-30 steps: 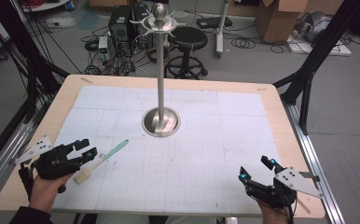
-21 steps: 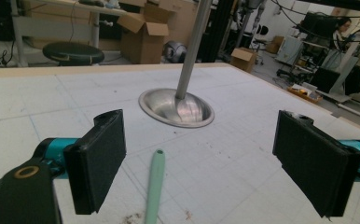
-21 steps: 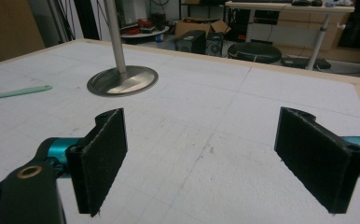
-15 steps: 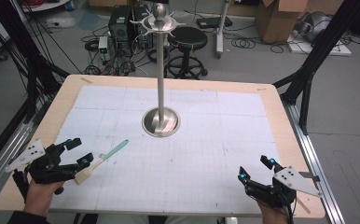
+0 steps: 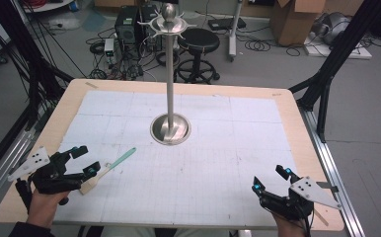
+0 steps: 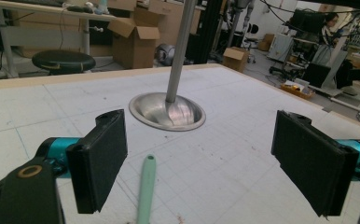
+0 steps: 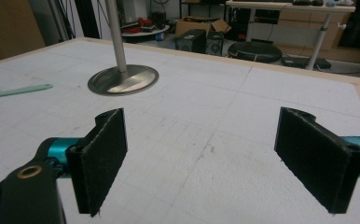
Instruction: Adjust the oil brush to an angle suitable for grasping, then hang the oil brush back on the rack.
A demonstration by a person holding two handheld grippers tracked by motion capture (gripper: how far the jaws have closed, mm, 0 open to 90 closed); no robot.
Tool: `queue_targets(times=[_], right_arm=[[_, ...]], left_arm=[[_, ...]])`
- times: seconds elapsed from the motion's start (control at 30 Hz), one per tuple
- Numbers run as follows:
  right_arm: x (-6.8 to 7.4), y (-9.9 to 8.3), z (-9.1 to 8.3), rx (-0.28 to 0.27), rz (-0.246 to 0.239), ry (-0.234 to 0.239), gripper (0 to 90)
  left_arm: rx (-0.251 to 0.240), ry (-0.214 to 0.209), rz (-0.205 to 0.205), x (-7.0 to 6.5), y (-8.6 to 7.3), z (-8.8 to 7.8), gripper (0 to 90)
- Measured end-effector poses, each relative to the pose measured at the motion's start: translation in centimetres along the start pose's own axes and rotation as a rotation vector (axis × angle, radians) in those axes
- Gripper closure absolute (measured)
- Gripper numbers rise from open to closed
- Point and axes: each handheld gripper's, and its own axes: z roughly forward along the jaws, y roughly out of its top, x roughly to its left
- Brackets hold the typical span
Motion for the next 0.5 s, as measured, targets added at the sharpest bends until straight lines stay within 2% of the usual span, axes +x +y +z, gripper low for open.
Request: queue_targets(times=[0.5], right_arm=[[0.23,0.11,0.05,0.003,-0.003,0.003,15.5]], left_arm=[[0.029,0.002,0.000,0.36,-0.11,0.37,18.6]])
